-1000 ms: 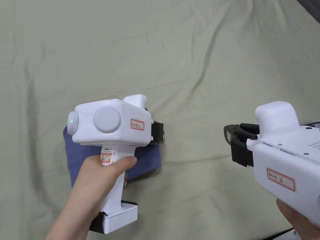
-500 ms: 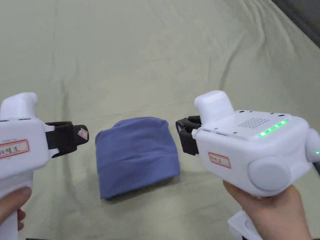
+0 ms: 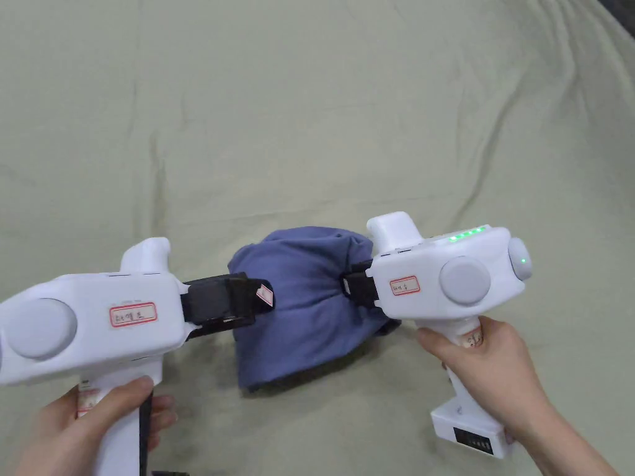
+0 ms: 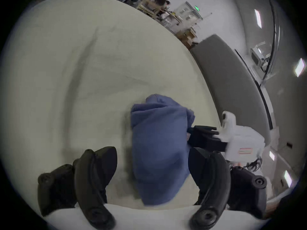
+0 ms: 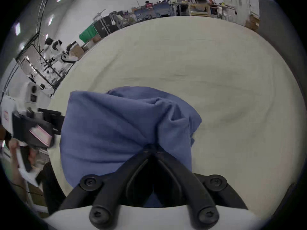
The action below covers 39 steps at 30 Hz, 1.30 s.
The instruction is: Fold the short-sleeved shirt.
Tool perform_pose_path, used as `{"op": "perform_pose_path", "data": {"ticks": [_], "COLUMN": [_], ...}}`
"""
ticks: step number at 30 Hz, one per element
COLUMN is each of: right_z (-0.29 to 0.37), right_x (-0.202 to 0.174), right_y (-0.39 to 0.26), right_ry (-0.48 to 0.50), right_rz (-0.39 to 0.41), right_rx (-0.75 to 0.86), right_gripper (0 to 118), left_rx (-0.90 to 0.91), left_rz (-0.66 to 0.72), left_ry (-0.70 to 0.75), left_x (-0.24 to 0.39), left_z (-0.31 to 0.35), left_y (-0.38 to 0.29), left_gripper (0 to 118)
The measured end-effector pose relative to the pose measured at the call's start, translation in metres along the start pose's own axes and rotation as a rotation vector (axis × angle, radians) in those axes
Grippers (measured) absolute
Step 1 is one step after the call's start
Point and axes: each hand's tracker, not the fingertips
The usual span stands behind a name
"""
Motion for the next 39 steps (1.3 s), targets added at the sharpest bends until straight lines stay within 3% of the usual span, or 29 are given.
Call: {"op": "perform_pose_path", "data": {"ticks": [3,5,7,13,18,28,33,34,35,37,38,39], "right_z": [0.002,0.004,0.010,0.031,0.050,0.005,-0.013,-0.016,-0.018,-0.020,-0.020,-0.020], "right_x": [0.004,0.003,0.003,-0.029,-0.071,-0.214,-0.269,-0.277,-0.283,-0.288,-0.289,-0.289], "right_y": [-0.003,-0.004,-0.004,0.004,0.017,0.055,0.060,0.059,0.059,0.055,0.054,0.054], "right_ry": [0.021,0.023,0.051,0.067,0.119,0.254,0.310,0.319,0.327,0.335,0.335,0.328], "right_rz": [-0.020,-0.030,-0.040,-0.014,0.023,0.198,0.254,0.264,0.273,0.284,0.289,0.294], "right_rx": [0.012,0.015,0.030,0.091,0.146,0.151,0.132,0.125,0.119,0.113,0.110,0.109], "right_gripper": [3,3,3,3,3,3,3,3,3,3,3,3], "left_rx": [-0.032,0.049,0.023,0.014,0.012,0.040,0.008,0.006,0.009,0.028,0.043,0.091], "left_rz": [0.004,-0.032,0.046,0.025,-0.048,0.012,0.139,0.164,0.206,0.256,0.250,0.220], "left_ry": [-0.081,-0.097,-0.146,-0.127,0.032,0.352,0.427,0.442,0.450,0.515,0.569,0.587], "left_x": [-0.001,-0.005,-0.018,-0.027,-0.054,-0.176,-0.242,-0.253,-0.261,-0.264,-0.264,-0.264], "left_z": [-0.035,-0.033,-0.025,0.009,0.071,0.218,0.251,0.253,0.254,0.253,0.254,0.261], "left_y": [0.003,-0.002,0.004,0.011,0.026,0.058,0.066,0.066,0.064,0.059,0.057,0.053], "left_gripper": [96,50,42,42,42,42,41,42,51,108,116,116]}}
